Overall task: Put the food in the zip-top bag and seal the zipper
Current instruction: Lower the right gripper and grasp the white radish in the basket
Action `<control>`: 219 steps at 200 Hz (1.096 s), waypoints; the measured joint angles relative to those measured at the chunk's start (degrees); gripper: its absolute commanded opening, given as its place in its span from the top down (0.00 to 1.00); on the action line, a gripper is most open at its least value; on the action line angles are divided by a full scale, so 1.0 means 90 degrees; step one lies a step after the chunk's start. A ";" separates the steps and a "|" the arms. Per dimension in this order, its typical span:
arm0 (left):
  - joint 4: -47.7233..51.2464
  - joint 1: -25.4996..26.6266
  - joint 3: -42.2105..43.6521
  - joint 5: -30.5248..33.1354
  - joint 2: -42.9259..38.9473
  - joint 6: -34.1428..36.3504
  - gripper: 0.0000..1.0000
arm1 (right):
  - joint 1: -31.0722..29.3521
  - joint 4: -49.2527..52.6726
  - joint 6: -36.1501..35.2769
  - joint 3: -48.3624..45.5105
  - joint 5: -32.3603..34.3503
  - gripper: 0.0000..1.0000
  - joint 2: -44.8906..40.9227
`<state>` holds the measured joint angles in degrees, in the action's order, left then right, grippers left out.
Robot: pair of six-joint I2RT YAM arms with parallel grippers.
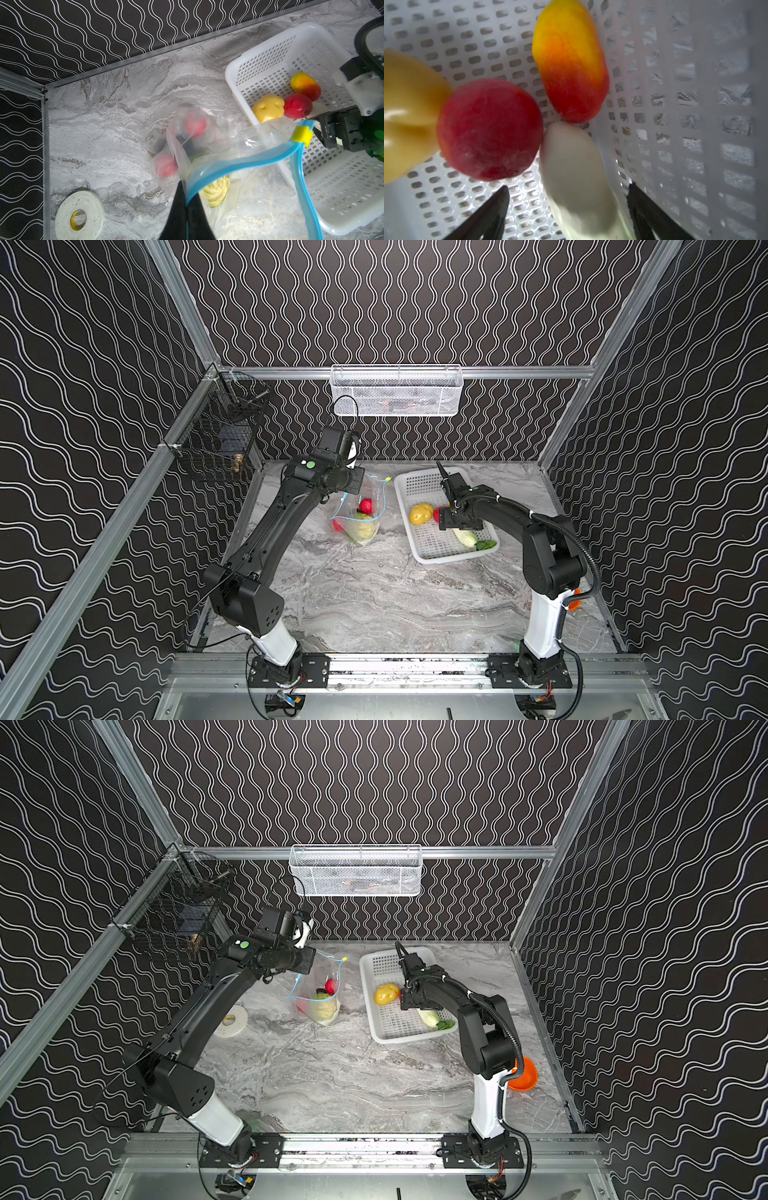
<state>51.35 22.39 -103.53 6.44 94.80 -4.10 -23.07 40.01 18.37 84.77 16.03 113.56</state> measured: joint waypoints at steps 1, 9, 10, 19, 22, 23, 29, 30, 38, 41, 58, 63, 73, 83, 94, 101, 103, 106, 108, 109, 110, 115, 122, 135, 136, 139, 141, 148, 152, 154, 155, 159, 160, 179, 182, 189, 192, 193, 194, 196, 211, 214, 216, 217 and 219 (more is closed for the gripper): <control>0.0000 0.0000 0.0000 0.0002 0.0000 0.0000 1.00 | 0.0005 -0.0002 -0.0002 0.0000 0.0000 0.14 0.0007; 0.0000 -0.0002 0.0000 0.0012 0.0000 0.0000 1.00 | 0.0032 0.0000 -0.0029 0.0002 0.0000 0.16 0.0041; 0.0000 -0.0002 0.0000 0.0015 0.0000 0.0000 1.00 | 0.0032 0.0000 -0.0032 0.0002 0.0000 0.16 0.0046; 0.0000 -0.0002 0.0000 0.0017 0.0000 0.0000 1.00 | 0.0041 0.0000 -0.0049 0.0005 -0.0002 0.19 0.0090; 0.0000 -0.0002 0.0000 0.0019 0.0000 0.0000 1.00 | 0.0046 0.0000 -0.0053 0.0005 -0.0002 0.20 0.0102; 0.0000 -0.0002 0.0000 0.0019 0.0000 0.0000 1.00 | 0.0049 0.0000 -0.0056 0.0005 -0.0002 0.20 0.0107; 0.0000 -0.0002 0.0000 0.0022 0.0000 0.0000 1.00 | 0.0051 0.0000 -0.0097 0.0005 -0.0005 0.21 0.0126; 0.0000 -0.0002 0.0000 0.0022 0.0000 0.0000 1.00 | 0.0051 0.0000 -0.0107 0.0005 -0.0007 0.21 0.0131; 0.0000 -0.0002 0.0000 0.0022 0.0000 0.0000 1.00 | 0.0051 -0.0002 -0.0114 0.0005 -0.0019 0.24 0.0148; 0.0000 -0.0002 0.0000 0.0024 0.0002 0.0000 1.00 | 0.0049 -0.0002 -0.0114 0.0005 -0.0032 0.25 0.0158; 0.0000 -0.0002 0.0000 0.0041 0.0007 0.0000 1.00 | 0.0046 -0.0005 -0.0119 0.0005 -0.0061 0.29 0.0202; 0.0000 -0.0005 0.0000 0.0044 0.0007 0.0000 1.00 | 0.0046 -0.0005 -0.0119 0.0005 -0.0073 0.30 0.0214; 0.0000 -0.0005 0.0000 0.0044 0.0012 0.0000 1.00 | 0.0049 -0.0007 -0.0126 0.0007 -0.0102 0.32 0.0238; 0.0000 -0.0005 0.0000 0.0044 0.0012 0.0000 1.00 | 0.0053 -0.0012 -0.0141 0.0012 -0.0112 0.34 0.0260; 0.0000 -0.0007 0.0000 0.0046 0.0012 0.0000 1.00 | 0.0053 -0.0012 -0.0146 0.0027 -0.0148 0.37 0.0289; -0.0002 -0.0007 0.0005 0.0046 0.0012 0.0000 1.00 | 0.0053 -0.0012 -0.0163 0.0058 -0.0172 0.39 0.0316; -0.0002 -0.0007 0.0007 0.0046 0.0012 0.0000 1.00 | 0.0053 -0.0012 -0.0163 0.0068 -0.0175 0.40 0.0321; -0.0002 -0.0007 0.0007 0.0046 0.0012 0.0000 1.00 | 0.0053 -0.0012 -0.0163 0.0083 -0.0182 0.41 0.0328; -0.0002 -0.0007 0.0007 0.0046 0.0012 0.0000 1.00 | 0.0053 -0.0012 -0.0163 0.0092 -0.0189 0.42 0.0335; -0.0002 -0.0007 0.0007 0.0046 0.0012 0.0000 1.00 | 0.0053 -0.0012 -0.0165 0.0095 -0.0194 0.42 0.0338; -0.0002 -0.0007 0.0007 0.0046 0.0012 0.0000 1.00 | 0.0053 -0.0012 -0.0165 0.0102 -0.0197 0.43 0.0342; -0.0002 -0.0007 0.0007 0.0046 0.0012 0.0000 1.00 | 0.0053 -0.0012 -0.0165 0.0129 -0.0206 0.45 0.0357; -0.0002 -0.0007 0.0007 0.0046 0.0012 0.0000 1.00 | 0.0063 -0.0015 -0.0165 0.0168 -0.0221 0.49 0.0379; -0.0002 -0.0007 0.0007 0.0049 0.0012 0.0000 1.00 | 0.0063 -0.0015 -0.0175 0.0223 -0.0223 0.54 0.0415; -0.0002 -0.0007 0.0007 0.0049 0.0012 0.0000 1.00 | 0.0063 -0.0015 -0.0177 0.0226 -0.0223 0.54 0.0418; -0.0002 -0.0007 0.0007 0.0049 0.0012 0.0000 1.00 | 0.0063 -0.0012 -0.0187 0.0236 -0.0221 0.55 0.0423; -0.0002 -0.0007 0.0007 0.0051 0.0012 0.0000 1.00 | 0.0063 -0.0010 -0.0187 0.0238 -0.0221 0.56 0.0425; -0.0002 -0.0007 0.0007 0.0061 0.0012 0.0000 1.00 | 0.0063 -0.0012 -0.0187 0.0257 -0.0226 0.57 0.0430; -0.0002 -0.0007 0.0007 0.0063 0.0012 0.0000 1.00 | 0.0063 -0.0015 -0.0187 0.0262 -0.0228 0.57 0.0430; -0.0002 -0.0010 0.0007 0.0063 0.0012 0.0000 1.00 | 0.0063 -0.0015 -0.0187 0.0262 -0.0233 0.58 0.0430; -0.0002 -0.0010 0.0007 0.0063 0.0012 0.0000 1.00 | 0.0063 -0.0015 -0.0187 0.0262 -0.0240 0.58 0.0430; -0.0002 -0.0010 0.0007 0.0066 0.0012 0.0000 1.00 | 0.0063 -0.0015 -0.0187 0.0262 -0.0245 0.58 0.0427; -0.0002 -0.0010 0.0007 0.0066 0.0012 0.0000 1.00 | 0.0063 -0.0015 -0.0187 0.0262 -0.0245 0.58 0.0427; -0.0002 -0.0010 0.0007 0.0066 0.0012 0.0000 1.00 | 0.0063 -0.0015 -0.0194 0.0262 -0.0304 0.59 0.0364; -0.0002 -0.0010 0.0007 0.0066 0.0012 0.0000 1.00 | 0.0063 -0.0015 -0.0194 0.0262 -0.0318 0.60 0.0345; -0.0002 -0.0010 0.0007 0.0068 0.0012 0.0000 1.00 | 0.0063 -0.0034 -0.0194 0.0262 -0.0342 0.61 0.0267; -0.0002 -0.0010 0.0007 0.0068 0.0012 0.0000 1.00 | 0.0063 -0.0049 -0.0194 0.0262 -0.0355 0.61 0.0238; -0.0002 -0.0010 0.0007 0.0068 0.0012 0.0000 1.00 | 0.0063 -0.0051 -0.0194 0.0262 -0.0357 0.61 0.0231; -0.0002 -0.0010 0.0007 0.0068 0.0012 0.0000 1.00 | 0.0063 -0.0058 -0.0192 0.0262 -0.0359 0.62 0.0214; -0.0005 -0.0010 0.0007 0.0068 0.0012 0.0000 1.00 | 0.0063 -0.0070 -0.0192 0.0262 -0.0364 0.62 0.0187; -0.0019 -0.0012 0.0032 0.0068 0.0007 0.0000 1.00 | 0.0063 -0.0204 -0.0185 0.0240 -0.0408 0.65 0.0022; -0.0027 -0.0012 0.0044 0.0068 0.0002 0.0000 1.00 | 0.0063 -0.0231 -0.0182 0.0233 -0.0430 0.66 -0.0005; -0.0027 -0.0012 0.0049 0.0068 0.0000 0.0000 1.00 | 0.0063 -0.0248 -0.0182 0.0223 -0.0444 0.66 -0.0029; -0.0027 -0.0012 0.0051 0.0066 0.0000 0.0000 1.00 | 0.0063 -0.0265 -0.0180 0.0216 -0.0457 0.67 -0.0044; -0.0027 -0.0012 0.0053 0.0066 0.0000 0.0000 1.00 | 0.0063 -0.0289 -0.0175 0.0204 -0.0471 0.67 -0.0066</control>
<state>51.11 22.28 -103.04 7.03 94.80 -4.10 -22.50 37.41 16.80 86.61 11.79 112.97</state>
